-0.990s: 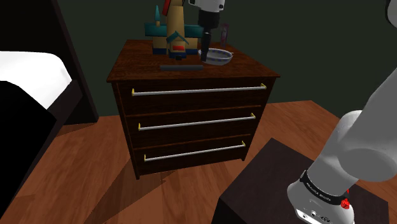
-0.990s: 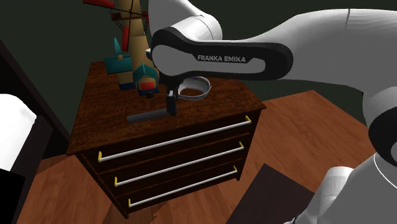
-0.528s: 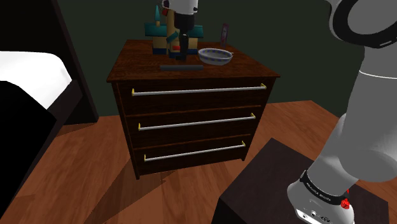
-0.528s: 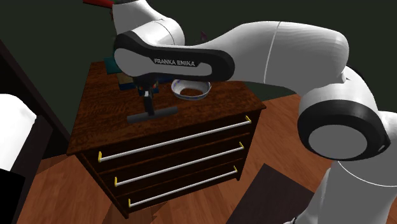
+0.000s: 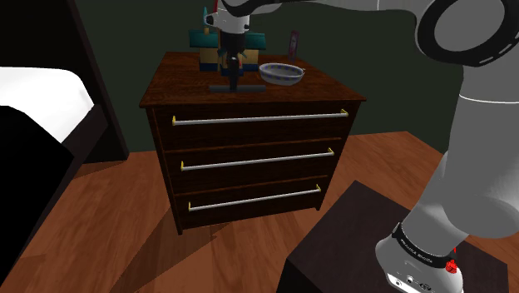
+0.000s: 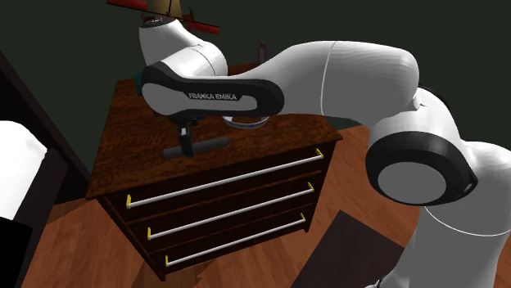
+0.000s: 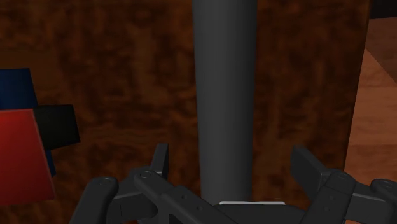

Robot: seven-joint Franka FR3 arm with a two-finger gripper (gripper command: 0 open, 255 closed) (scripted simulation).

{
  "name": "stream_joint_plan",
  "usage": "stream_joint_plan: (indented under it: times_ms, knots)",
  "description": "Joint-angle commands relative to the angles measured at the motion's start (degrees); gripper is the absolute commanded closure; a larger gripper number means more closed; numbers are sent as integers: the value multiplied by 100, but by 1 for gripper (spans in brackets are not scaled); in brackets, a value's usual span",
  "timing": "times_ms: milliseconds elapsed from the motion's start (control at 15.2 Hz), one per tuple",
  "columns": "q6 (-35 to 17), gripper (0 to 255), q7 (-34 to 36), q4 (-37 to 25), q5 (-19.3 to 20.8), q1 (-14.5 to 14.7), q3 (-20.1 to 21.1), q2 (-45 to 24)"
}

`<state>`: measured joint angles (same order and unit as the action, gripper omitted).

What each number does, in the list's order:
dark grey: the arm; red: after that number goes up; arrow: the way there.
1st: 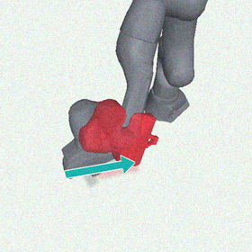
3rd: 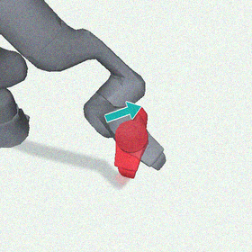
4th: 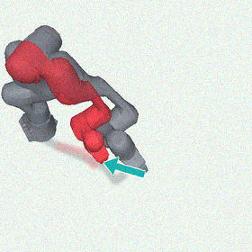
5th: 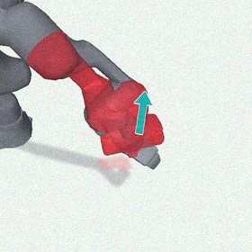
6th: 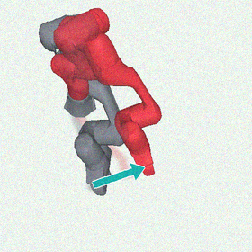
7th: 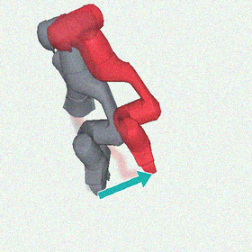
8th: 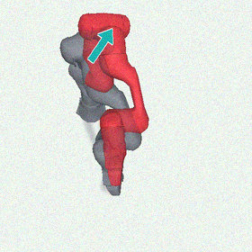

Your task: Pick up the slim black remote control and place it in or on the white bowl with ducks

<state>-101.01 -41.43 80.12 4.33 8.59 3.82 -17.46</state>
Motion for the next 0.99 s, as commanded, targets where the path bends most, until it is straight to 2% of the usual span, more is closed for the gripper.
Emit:
stream_joint_plan:
  times_ms: [0, 462, 528, 924]
  knots:
    - [-133, 0, -8, 137, -2, -12, -5, 8]
    - [-132, 0, -8, 136, -2, -12, -5, 8]
    - [-132, 255, -8, 136, -2, -12, -5, 8]
    - [-129, 255, -13, 126, -2, -15, -6, 1]
